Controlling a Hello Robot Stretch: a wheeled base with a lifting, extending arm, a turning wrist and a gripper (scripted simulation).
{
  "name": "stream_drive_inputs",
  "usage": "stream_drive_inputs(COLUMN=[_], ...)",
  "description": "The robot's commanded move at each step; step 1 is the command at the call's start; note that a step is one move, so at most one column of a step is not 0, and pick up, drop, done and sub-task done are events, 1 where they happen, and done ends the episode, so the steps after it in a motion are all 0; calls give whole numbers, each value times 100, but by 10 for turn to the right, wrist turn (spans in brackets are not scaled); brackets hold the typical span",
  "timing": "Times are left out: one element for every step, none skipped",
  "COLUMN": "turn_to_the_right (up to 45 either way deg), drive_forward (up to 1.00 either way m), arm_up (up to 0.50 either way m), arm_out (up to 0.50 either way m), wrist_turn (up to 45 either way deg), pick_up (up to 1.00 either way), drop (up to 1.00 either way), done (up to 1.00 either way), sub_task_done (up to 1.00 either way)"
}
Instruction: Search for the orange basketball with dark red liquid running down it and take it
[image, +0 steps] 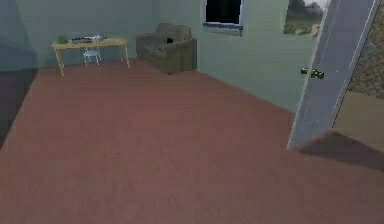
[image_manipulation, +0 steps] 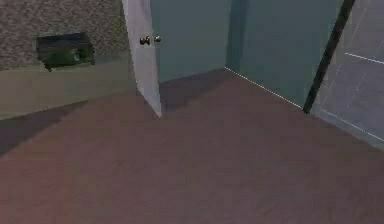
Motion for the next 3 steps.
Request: stream_drive_inputs(turn_to_the_right=[450, 60, 0], drive_forward=[0, 0, 100], arm_up=[0, 0, 0], arm_out=[0, 0, 0], wrist_turn=[0, 0, 0], pick_up=[0, 0, 0], drop=[0, 0, 0], done=[0, 0, 0], sub_task_done=[0, 0, 0])
